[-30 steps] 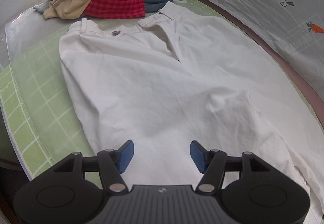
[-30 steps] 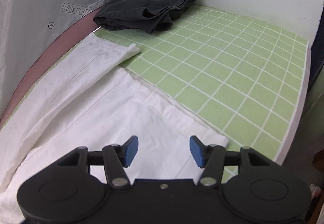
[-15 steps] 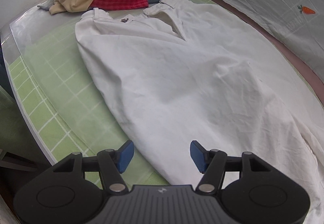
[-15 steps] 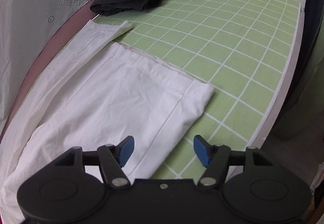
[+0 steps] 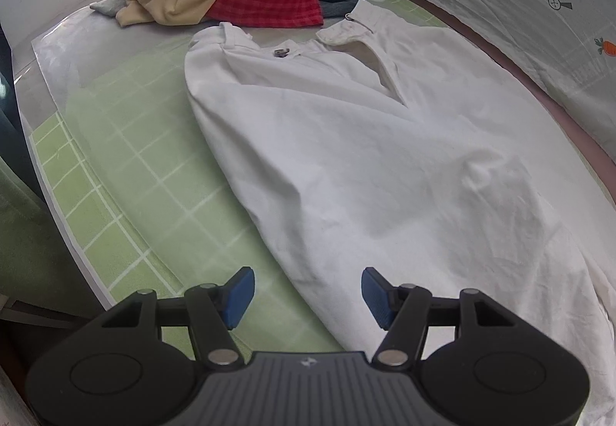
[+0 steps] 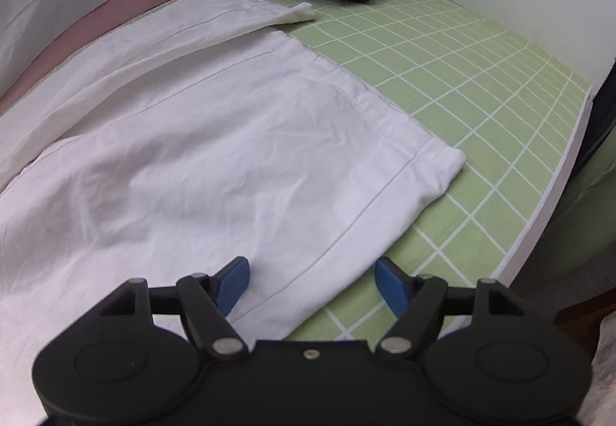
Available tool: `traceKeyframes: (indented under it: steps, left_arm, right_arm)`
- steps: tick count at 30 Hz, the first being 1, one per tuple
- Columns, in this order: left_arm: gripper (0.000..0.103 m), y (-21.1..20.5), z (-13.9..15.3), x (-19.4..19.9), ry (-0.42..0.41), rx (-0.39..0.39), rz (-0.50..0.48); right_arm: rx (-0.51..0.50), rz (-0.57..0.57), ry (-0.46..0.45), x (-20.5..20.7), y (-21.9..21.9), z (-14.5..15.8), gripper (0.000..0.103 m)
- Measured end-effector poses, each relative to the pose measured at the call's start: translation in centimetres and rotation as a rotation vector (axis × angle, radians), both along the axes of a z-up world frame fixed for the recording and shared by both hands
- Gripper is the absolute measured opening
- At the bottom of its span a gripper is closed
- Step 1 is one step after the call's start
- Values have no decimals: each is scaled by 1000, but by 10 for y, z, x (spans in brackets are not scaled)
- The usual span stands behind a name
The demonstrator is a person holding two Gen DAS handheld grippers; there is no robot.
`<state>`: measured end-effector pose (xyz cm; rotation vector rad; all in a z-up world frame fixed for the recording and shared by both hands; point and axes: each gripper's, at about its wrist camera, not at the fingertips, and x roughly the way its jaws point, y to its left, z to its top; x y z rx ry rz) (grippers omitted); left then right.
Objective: Fold clothes
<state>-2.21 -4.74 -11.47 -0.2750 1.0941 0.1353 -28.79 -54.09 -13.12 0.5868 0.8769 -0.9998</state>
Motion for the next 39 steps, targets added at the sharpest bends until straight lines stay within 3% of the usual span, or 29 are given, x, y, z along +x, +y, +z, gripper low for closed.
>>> traceKeyframes:
  steps: [6,14,21,22,23,24,27,39]
  left_arm:
    - [63,42,-1,19,-12,3,43]
    - [64,78,-8,62,-30,-71,70]
    - [64,85,-15,85,-38,-140,111]
    - [62,85,-16,86,-38,-146,118]
    - [52,85,-18,87,-39,-152,124]
    - [35,84,-18,87,-41,-150,134]
    - [6,79,-16,85,-38,-96,174]
    - [3,93,-6,33,-47,-4,185]
  right_arm:
    - [14,-4,-14,10,2,4,28]
    - [38,-79,-38,12,3,6,18]
    - [31,-120,-47,10,7,11,15]
    - [31,-122,-49,9,7,12,15]
    - [28,-122,-49,8,7,13,14]
    - [21,-119,-45,6,8,15,14]
    - [-11,-100,-17,4,15,21,13]
    - [-24,-90,43,-37,31,35,12]
